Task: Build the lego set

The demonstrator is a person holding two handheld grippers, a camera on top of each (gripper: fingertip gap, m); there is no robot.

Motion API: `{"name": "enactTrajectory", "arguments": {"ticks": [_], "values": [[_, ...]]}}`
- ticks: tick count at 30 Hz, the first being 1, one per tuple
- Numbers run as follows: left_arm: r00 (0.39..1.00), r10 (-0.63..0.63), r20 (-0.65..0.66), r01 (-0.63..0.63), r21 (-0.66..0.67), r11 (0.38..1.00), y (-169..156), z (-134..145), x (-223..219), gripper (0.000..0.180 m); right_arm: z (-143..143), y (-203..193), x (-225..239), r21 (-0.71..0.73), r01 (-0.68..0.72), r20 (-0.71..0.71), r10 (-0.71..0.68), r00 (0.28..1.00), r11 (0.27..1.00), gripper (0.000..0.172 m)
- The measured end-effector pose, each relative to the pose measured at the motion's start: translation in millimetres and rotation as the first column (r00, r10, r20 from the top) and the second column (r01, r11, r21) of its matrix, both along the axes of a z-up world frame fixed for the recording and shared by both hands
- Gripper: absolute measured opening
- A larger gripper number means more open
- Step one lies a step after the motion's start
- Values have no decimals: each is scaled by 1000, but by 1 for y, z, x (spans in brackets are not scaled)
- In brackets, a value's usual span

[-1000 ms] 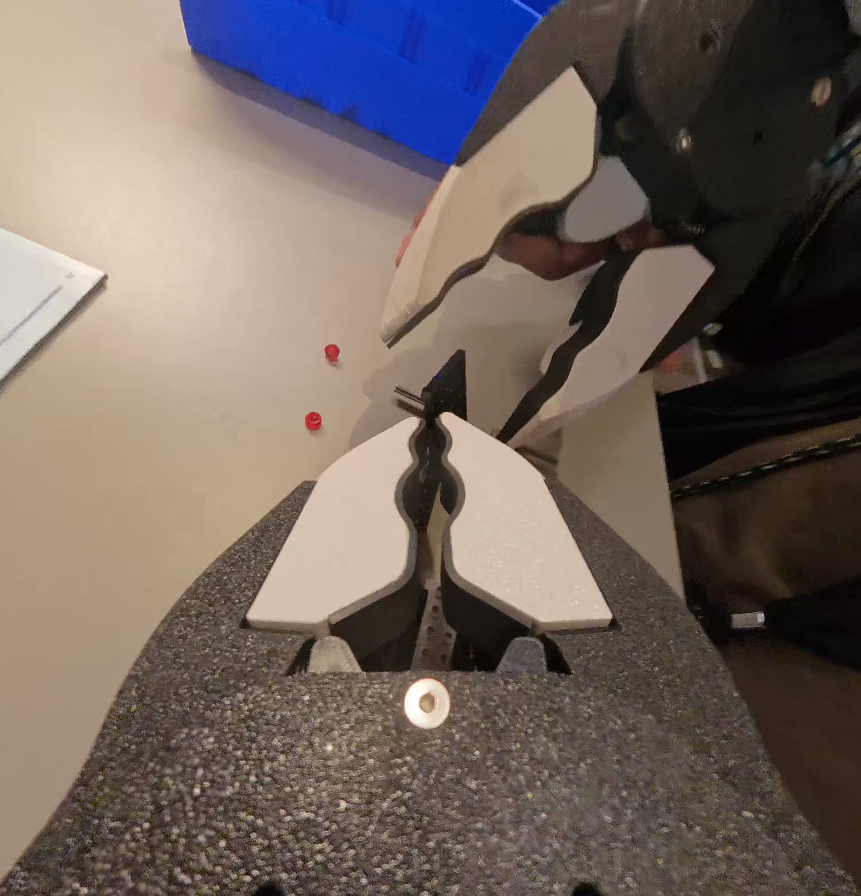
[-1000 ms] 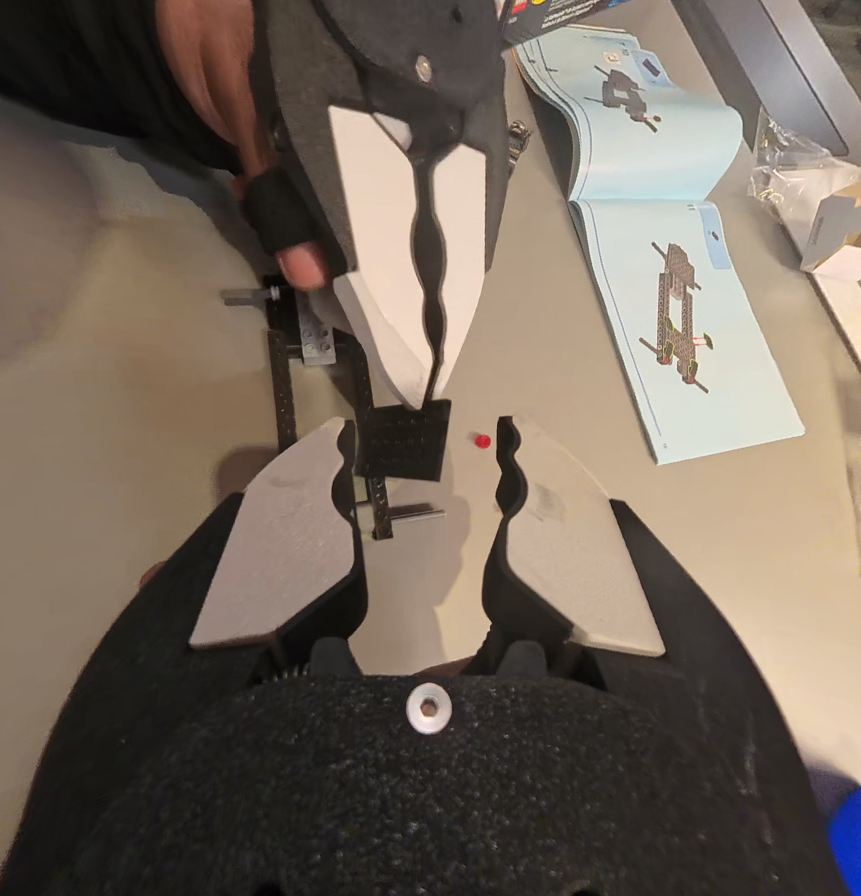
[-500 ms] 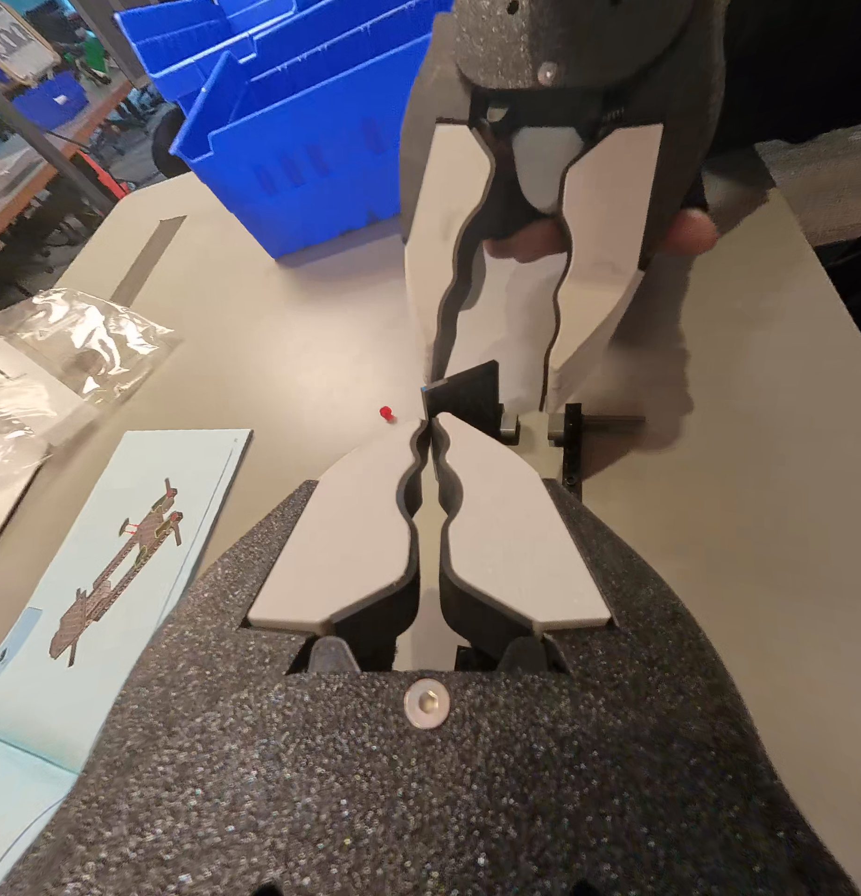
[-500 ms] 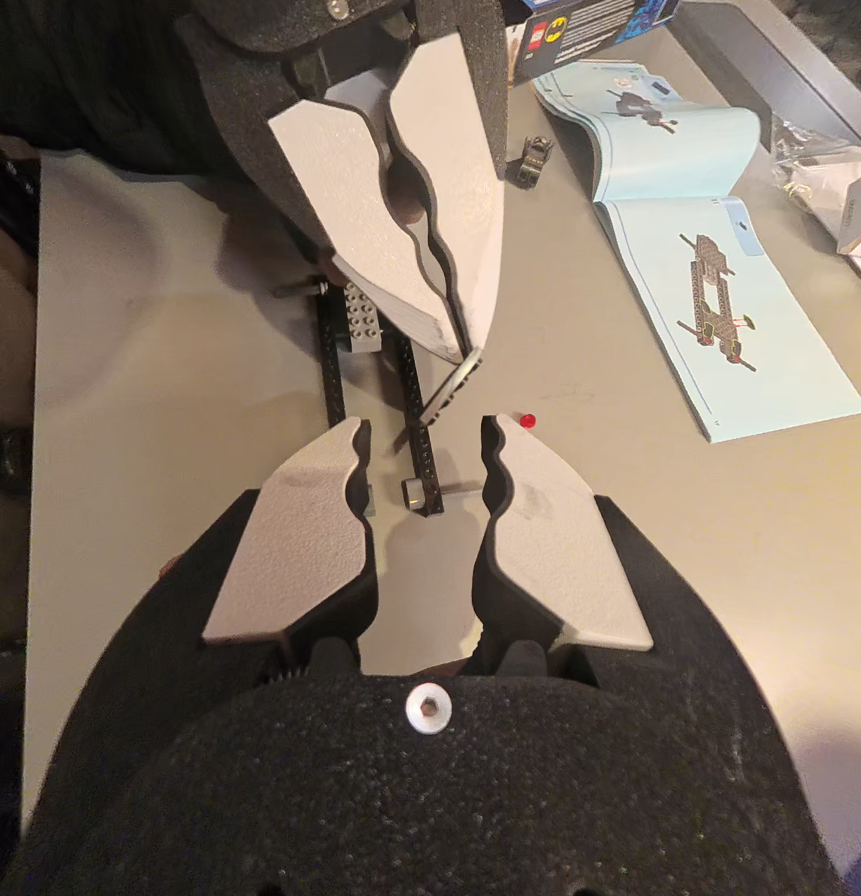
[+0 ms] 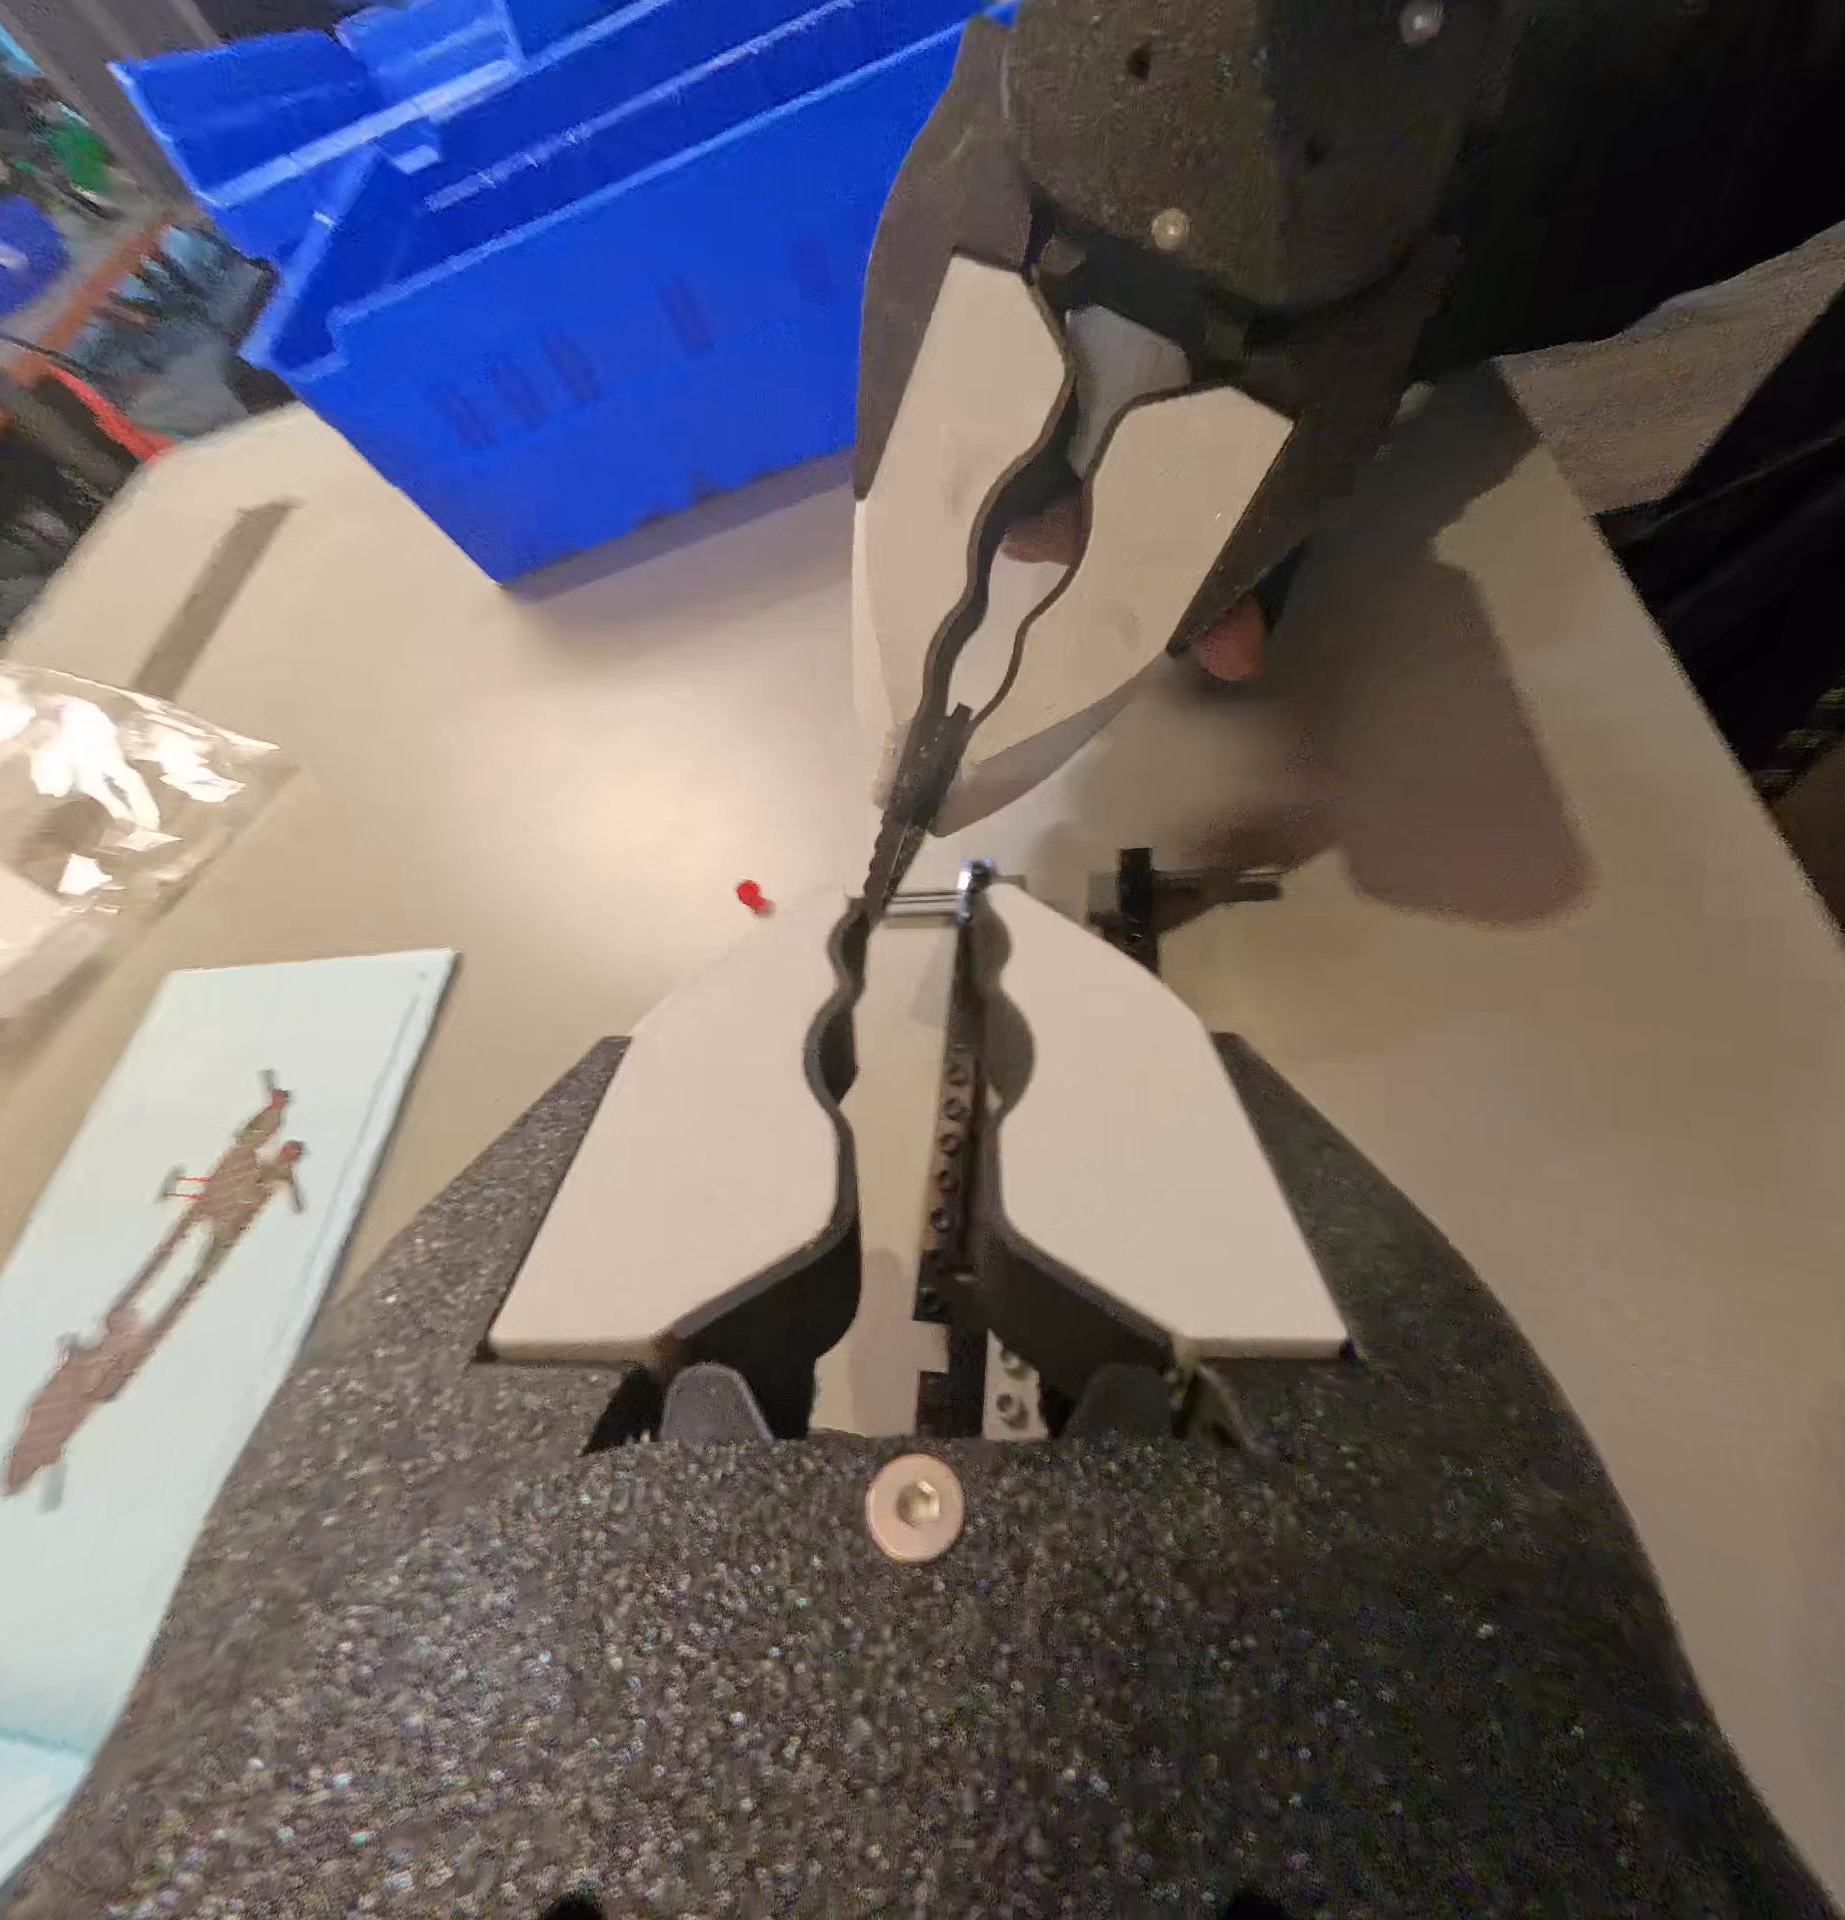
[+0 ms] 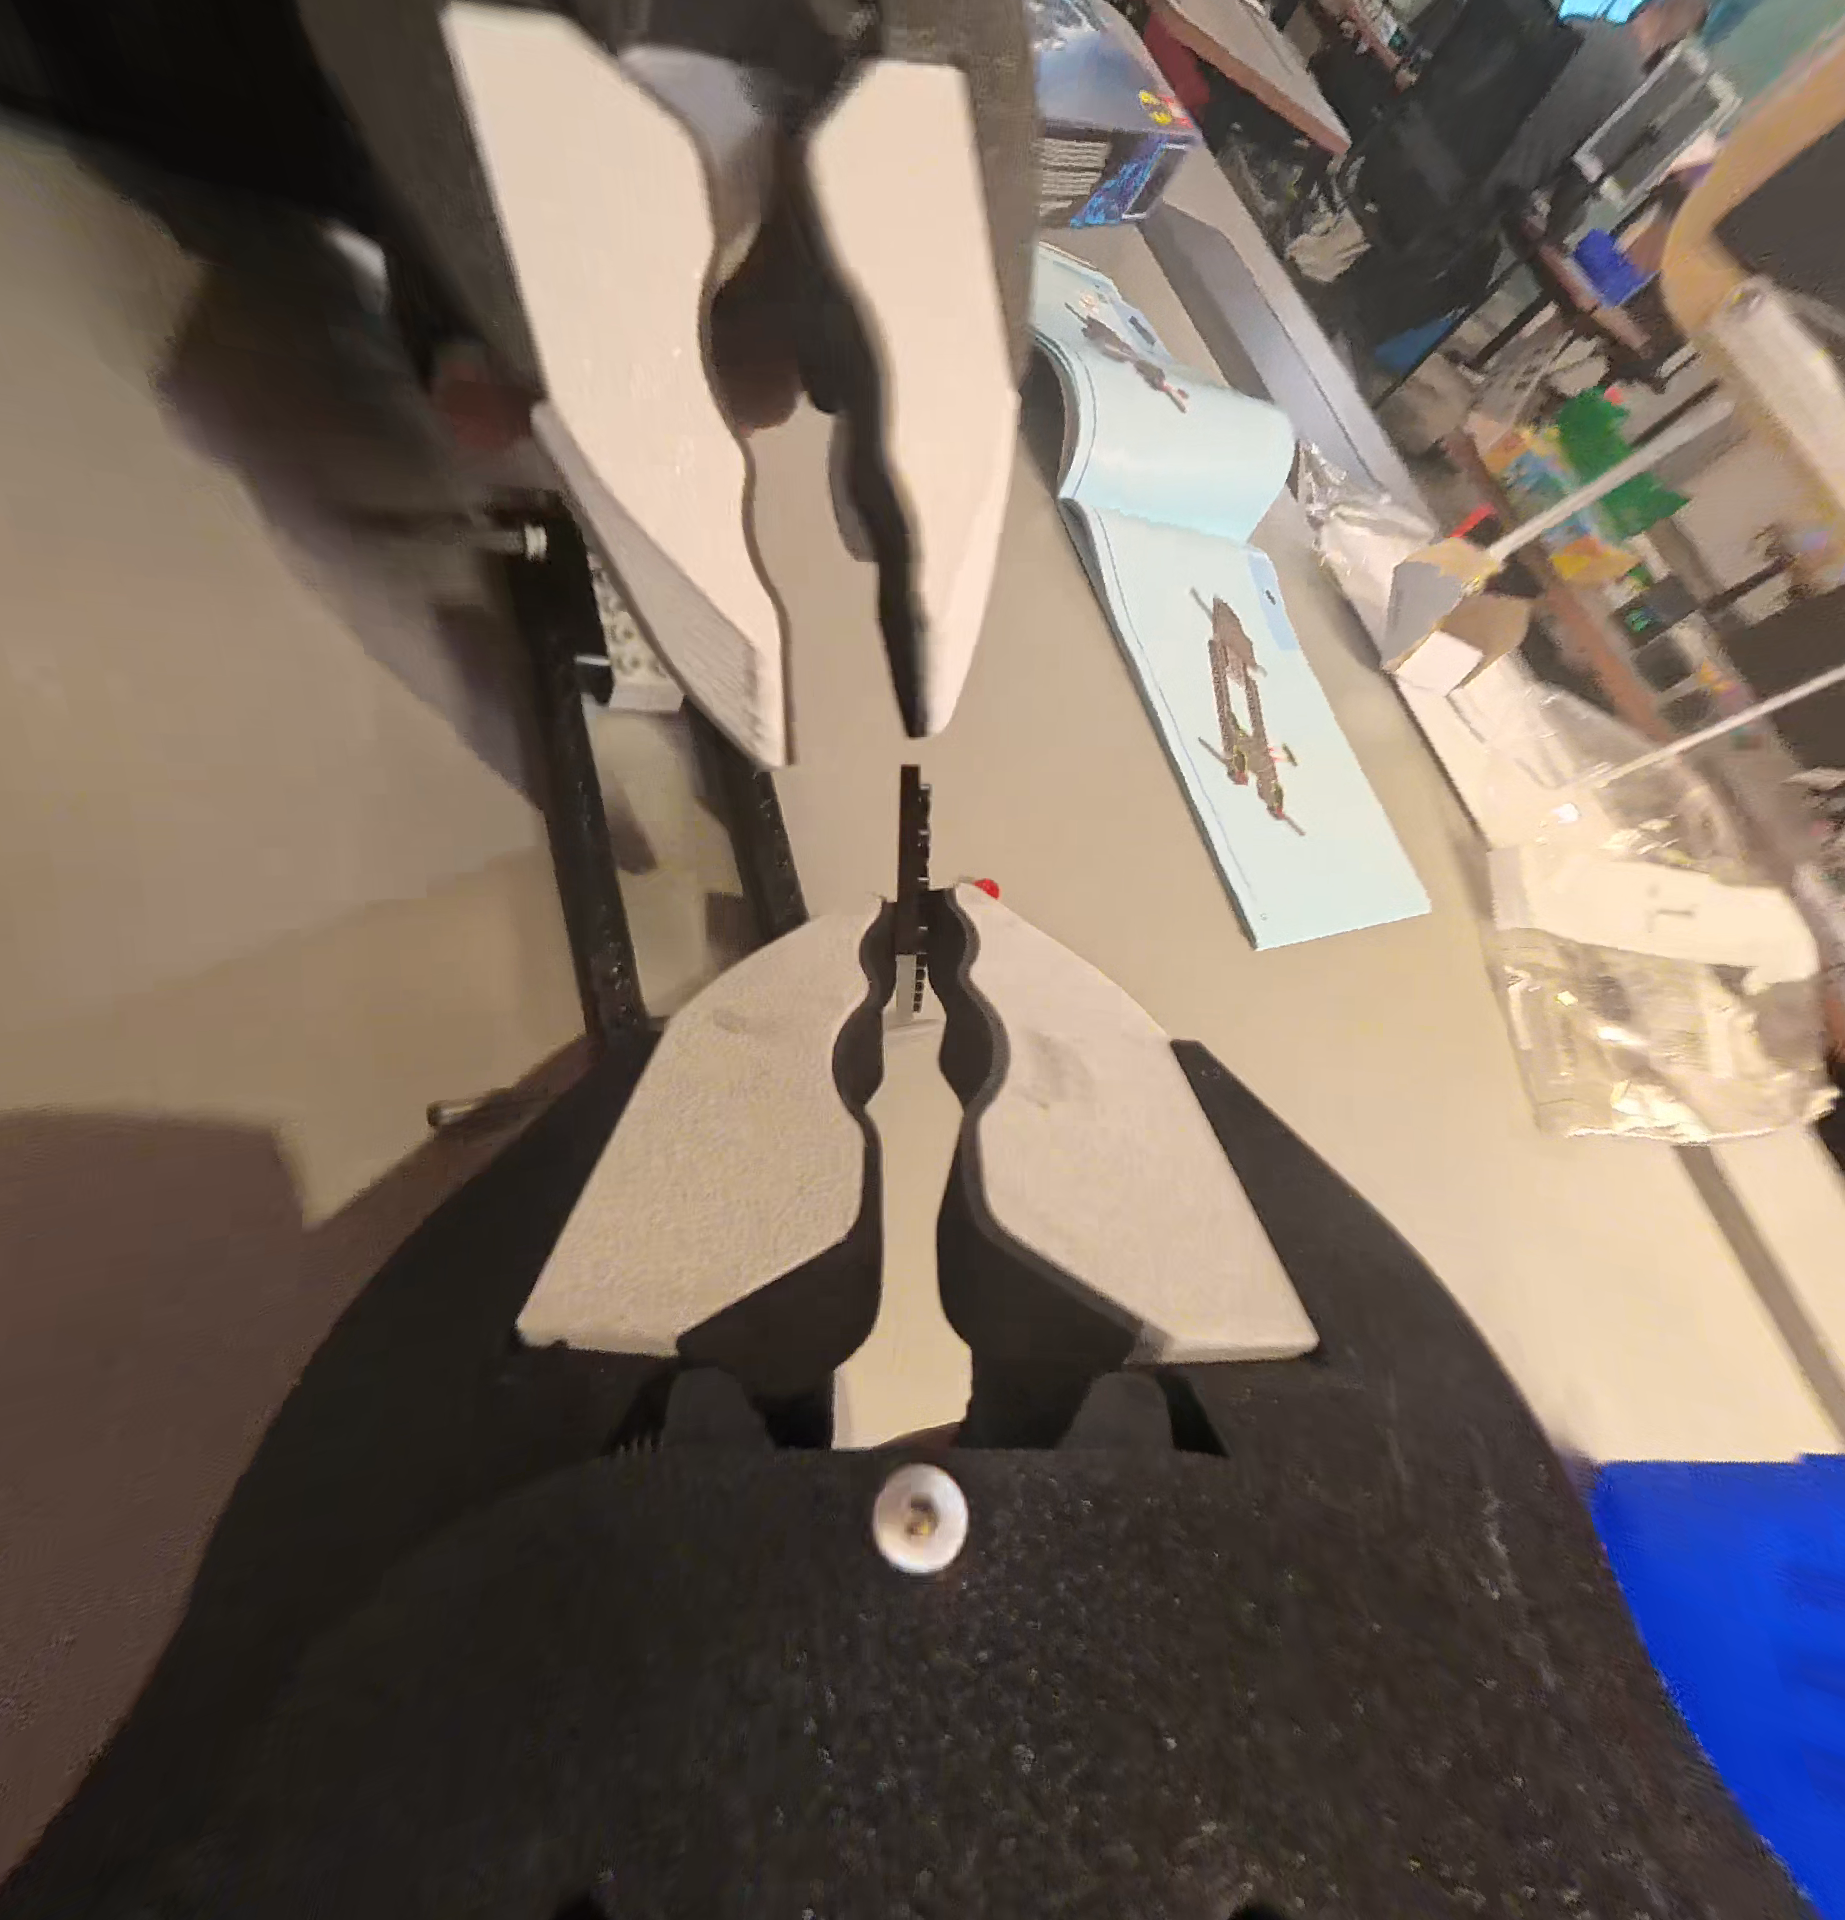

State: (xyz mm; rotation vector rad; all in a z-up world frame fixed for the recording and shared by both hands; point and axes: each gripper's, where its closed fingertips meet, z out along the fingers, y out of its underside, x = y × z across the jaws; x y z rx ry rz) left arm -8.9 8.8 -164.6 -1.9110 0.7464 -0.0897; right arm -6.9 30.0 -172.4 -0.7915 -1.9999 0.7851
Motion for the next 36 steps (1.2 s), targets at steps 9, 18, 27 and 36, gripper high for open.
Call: {"name": "enactTrajectory", "arguments": {"ticks": [9,18,27,36], "values": [[963,-11,270,101,-321,942,-11,-16,12,54,-8,-20,11,267,-96,-71,119,990,959,5],[943,-1,334,154,-433,888,-13,-24,24,52,-4,-34,14,387,-132,-153,205,967,913,5],[929,6,370,187,-481,856,-17,-30,30,51,-7,-37,16,391,-150,-167,230,959,908,5],[953,24,301,119,-448,886,-12,-31,22,50,-1,-32,17,298,-153,-163,209,964,942,11]]}}
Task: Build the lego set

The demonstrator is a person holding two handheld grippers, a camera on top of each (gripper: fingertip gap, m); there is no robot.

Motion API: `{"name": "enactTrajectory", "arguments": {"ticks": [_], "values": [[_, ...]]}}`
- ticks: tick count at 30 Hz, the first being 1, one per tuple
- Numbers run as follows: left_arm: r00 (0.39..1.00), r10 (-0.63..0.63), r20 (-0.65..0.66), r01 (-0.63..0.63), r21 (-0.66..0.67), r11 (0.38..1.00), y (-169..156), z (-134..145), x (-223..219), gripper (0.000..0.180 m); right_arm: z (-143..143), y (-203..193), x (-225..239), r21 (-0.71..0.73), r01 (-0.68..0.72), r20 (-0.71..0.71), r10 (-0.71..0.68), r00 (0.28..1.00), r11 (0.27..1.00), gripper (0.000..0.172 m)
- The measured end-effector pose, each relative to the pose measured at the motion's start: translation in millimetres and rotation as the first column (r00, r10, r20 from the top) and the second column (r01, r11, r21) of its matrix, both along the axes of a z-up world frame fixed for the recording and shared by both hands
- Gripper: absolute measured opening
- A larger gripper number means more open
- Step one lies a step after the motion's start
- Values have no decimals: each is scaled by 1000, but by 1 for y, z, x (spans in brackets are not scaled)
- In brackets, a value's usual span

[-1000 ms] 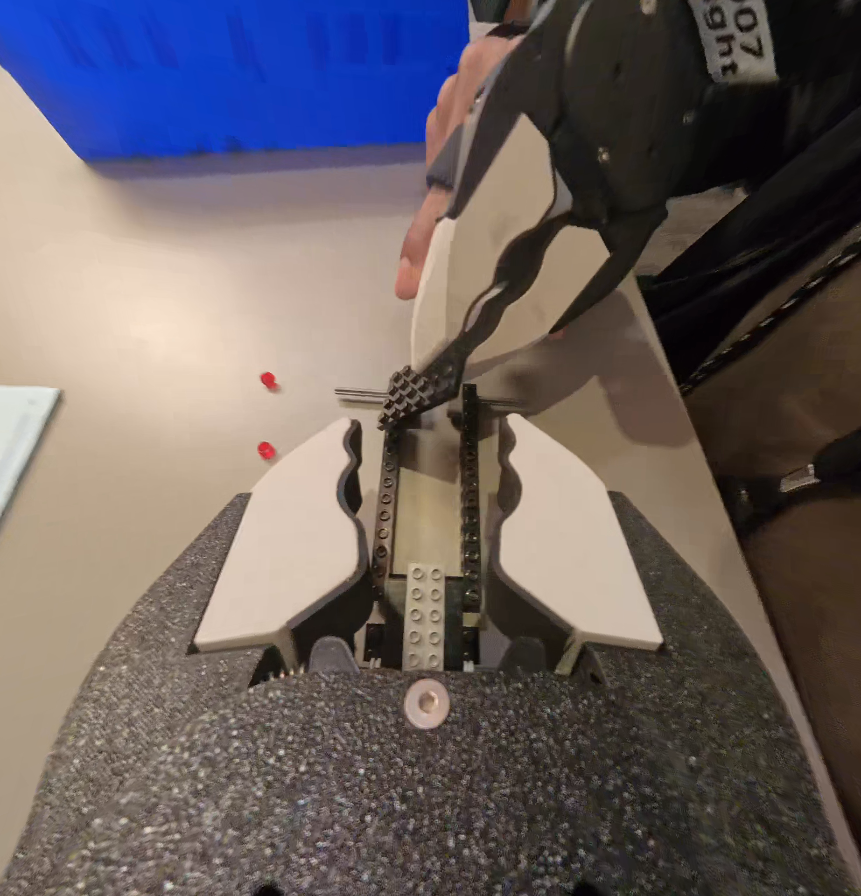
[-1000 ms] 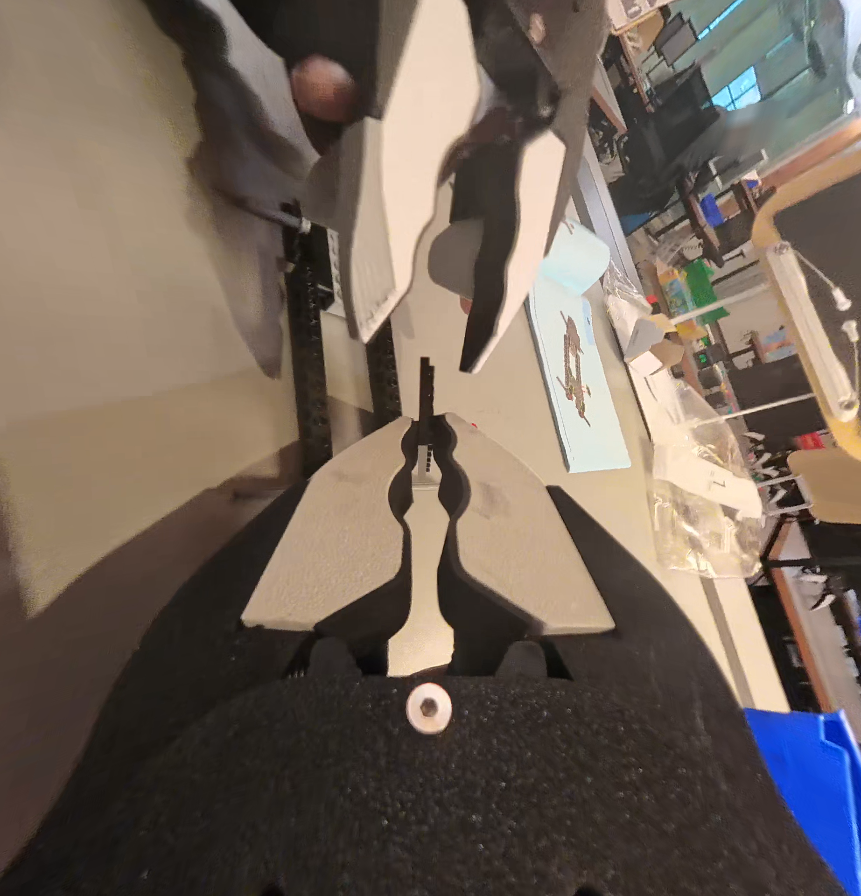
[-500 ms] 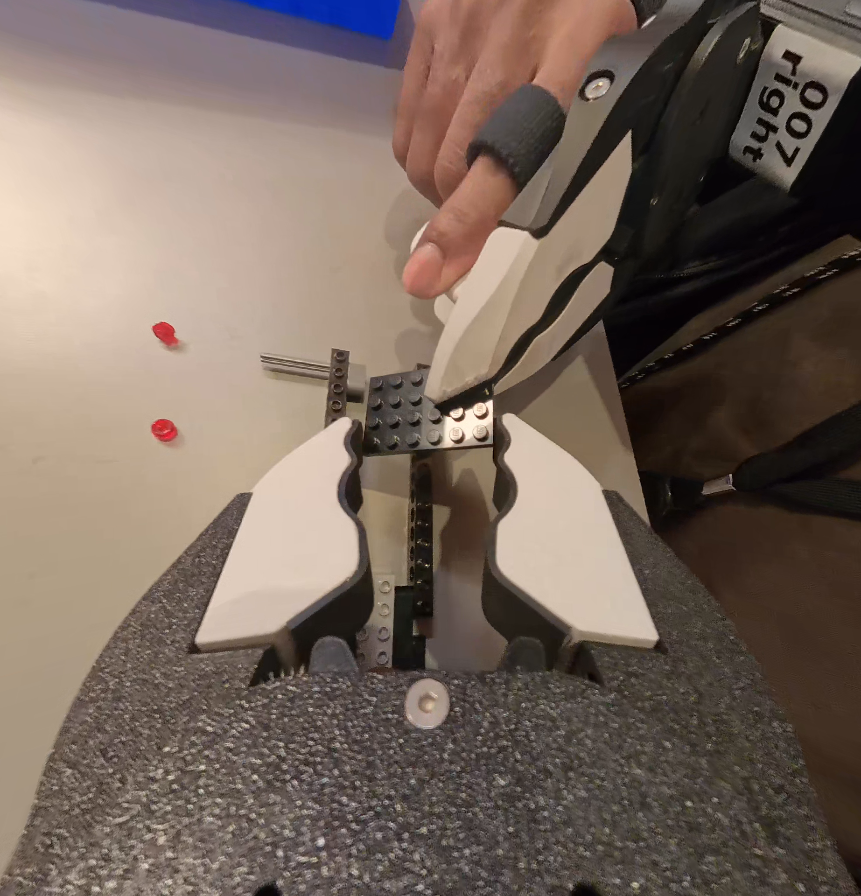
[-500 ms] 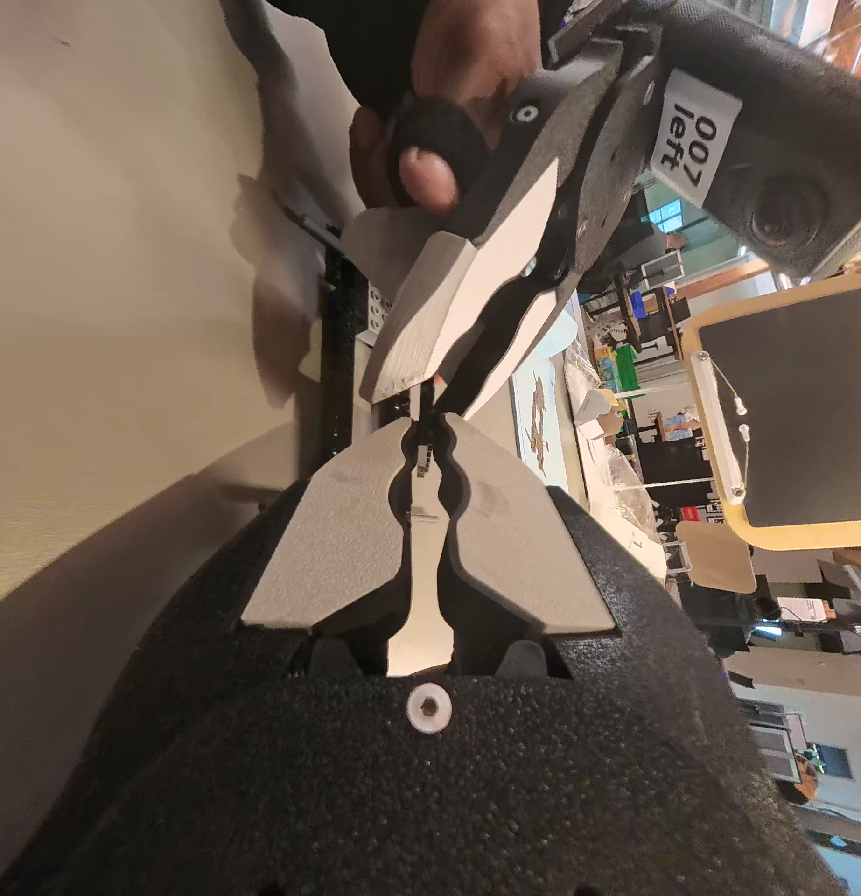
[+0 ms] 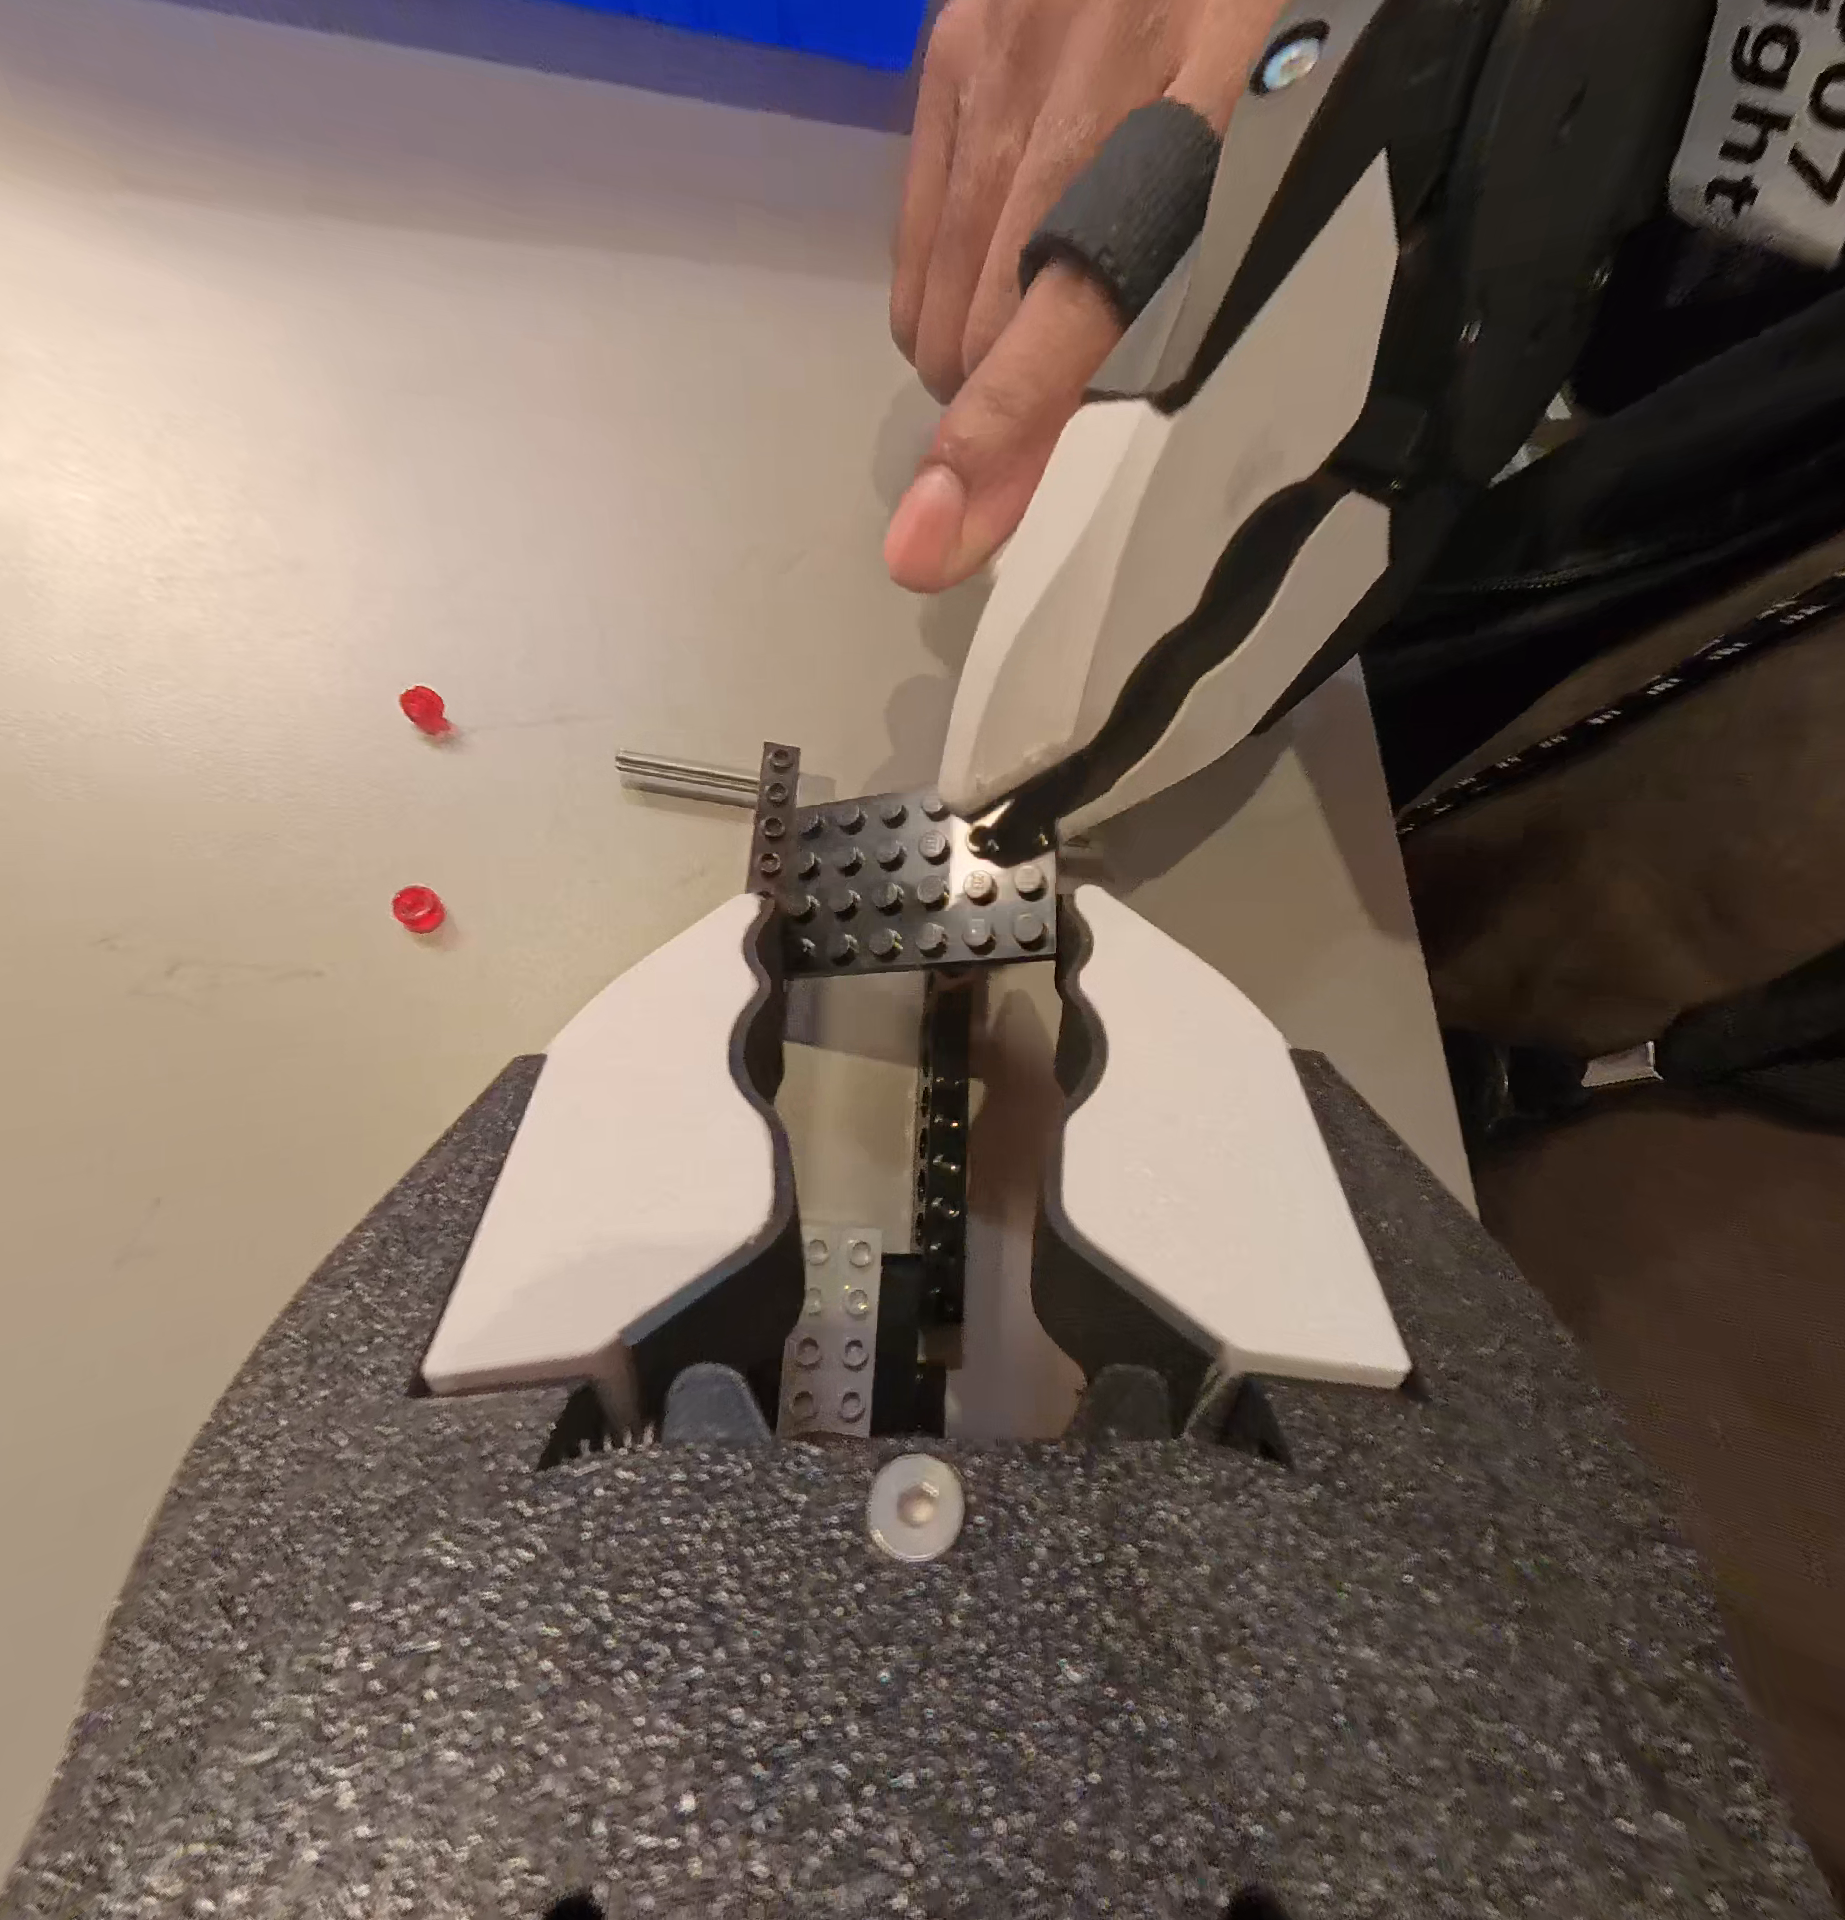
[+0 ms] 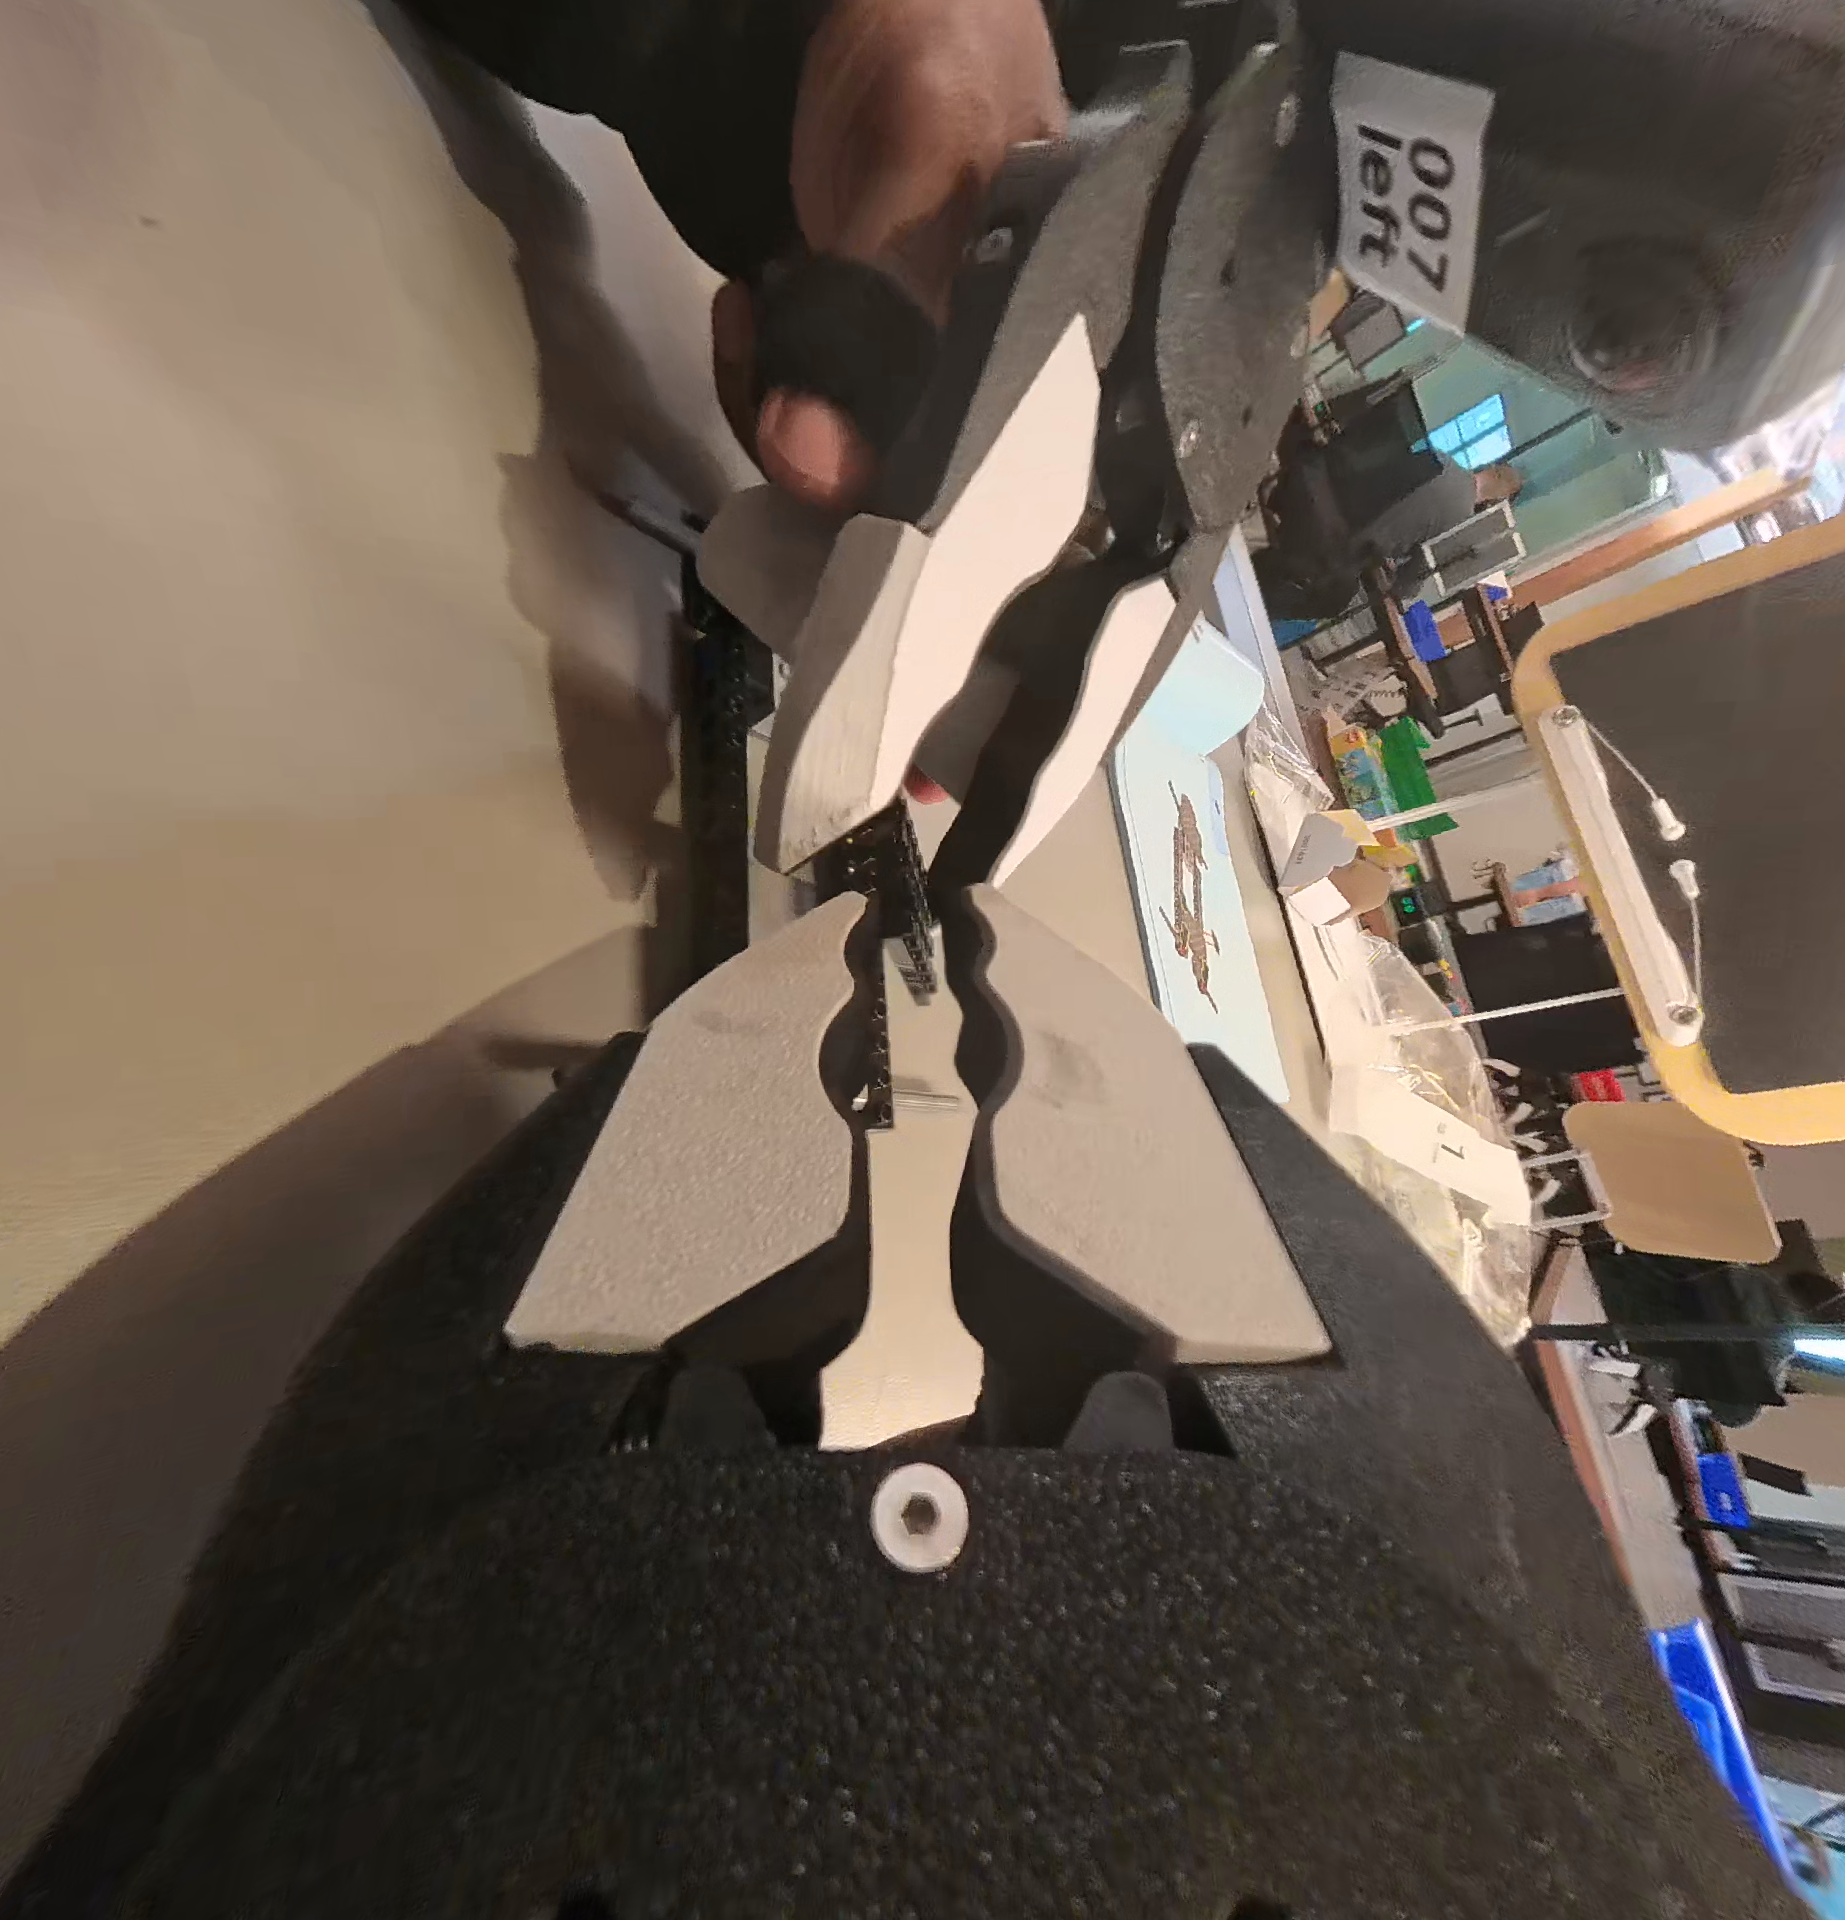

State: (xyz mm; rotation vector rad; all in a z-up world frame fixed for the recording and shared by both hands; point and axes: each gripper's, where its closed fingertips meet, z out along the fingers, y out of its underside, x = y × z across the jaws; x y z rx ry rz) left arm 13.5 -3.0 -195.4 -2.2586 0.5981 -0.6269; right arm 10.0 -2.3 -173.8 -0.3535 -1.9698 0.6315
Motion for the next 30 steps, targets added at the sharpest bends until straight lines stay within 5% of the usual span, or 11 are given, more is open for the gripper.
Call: {"name": "enactTrajectory", "arguments": {"ticks": [13,20,30], "values": [[992,47,-114,-39,72,997,2,-4,-18,50,-3,36,5,-341,112,262,-20,965,933,27],[976,36,-215,-14,103,995,1,-9,-23,50,-27,46,17,-376,204,464,-6,886,904,39],[945,-28,-326,66,105,992,4,-17,-15,51,-32,44,21,-425,240,554,41,832,873,44]]}}
